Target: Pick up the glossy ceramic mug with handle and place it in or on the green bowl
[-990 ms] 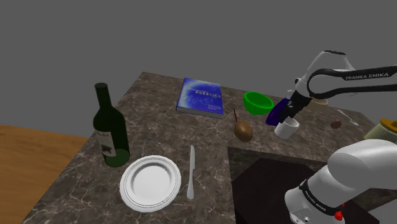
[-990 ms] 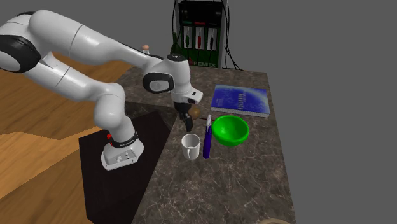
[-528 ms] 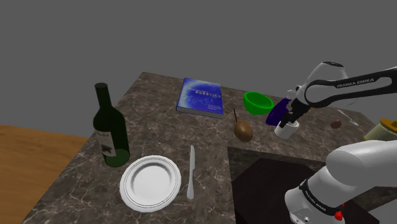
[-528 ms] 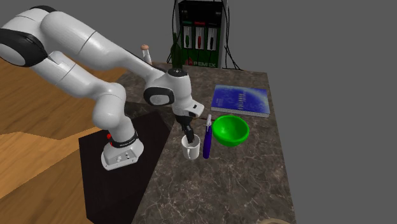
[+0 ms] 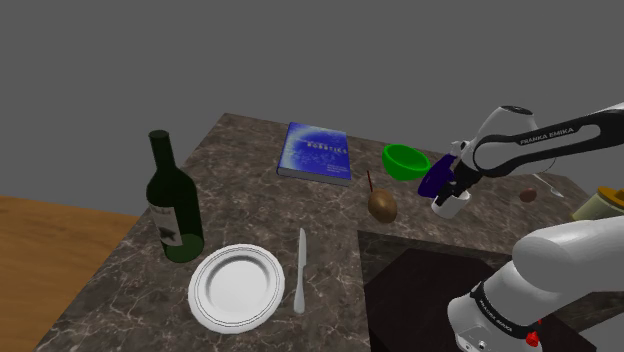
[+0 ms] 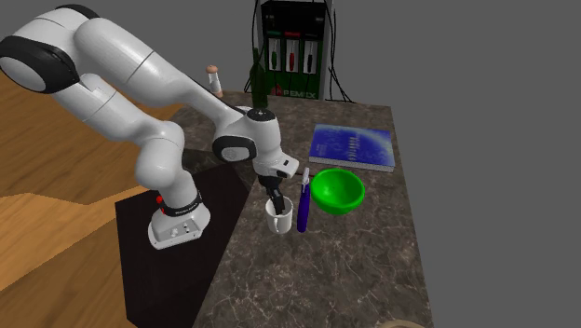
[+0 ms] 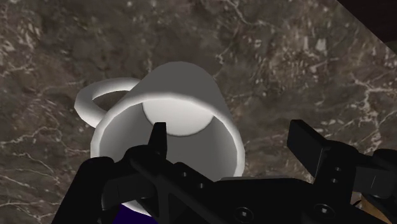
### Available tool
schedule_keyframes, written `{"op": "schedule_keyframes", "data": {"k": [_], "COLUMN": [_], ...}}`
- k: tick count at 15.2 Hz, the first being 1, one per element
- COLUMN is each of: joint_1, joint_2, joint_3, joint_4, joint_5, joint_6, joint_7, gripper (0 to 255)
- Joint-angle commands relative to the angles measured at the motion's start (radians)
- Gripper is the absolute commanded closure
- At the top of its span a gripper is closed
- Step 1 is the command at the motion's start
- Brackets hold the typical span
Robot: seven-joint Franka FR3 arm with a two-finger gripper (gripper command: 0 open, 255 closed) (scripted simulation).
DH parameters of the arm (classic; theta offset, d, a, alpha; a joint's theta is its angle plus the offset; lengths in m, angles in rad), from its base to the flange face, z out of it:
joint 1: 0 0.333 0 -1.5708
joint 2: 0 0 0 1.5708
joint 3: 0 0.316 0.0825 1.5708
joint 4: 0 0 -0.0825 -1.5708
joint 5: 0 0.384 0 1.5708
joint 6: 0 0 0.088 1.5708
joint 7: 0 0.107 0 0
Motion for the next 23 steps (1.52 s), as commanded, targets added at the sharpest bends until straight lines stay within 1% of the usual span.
{"op": "schedule_keyframes", "data": {"k": [1,3,4,13,23], "joint_1": [0.000,0.000,0.000,0.000,0.004], "joint_2": [0.001,0.000,0.000,0.001,-0.142], "joint_3": [0.000,0.000,0.000,0.000,0.030], "joint_4": [0.000,0.000,0.000,0.000,0.062], "joint_5": [0.000,0.000,0.000,0.000,0.028], "joint_6": [0.001,0.001,0.001,0.001,-0.204], "joint_7": [0.000,0.000,0.000,0.000,-0.009], "gripper": [0,0,255,255,255]}}
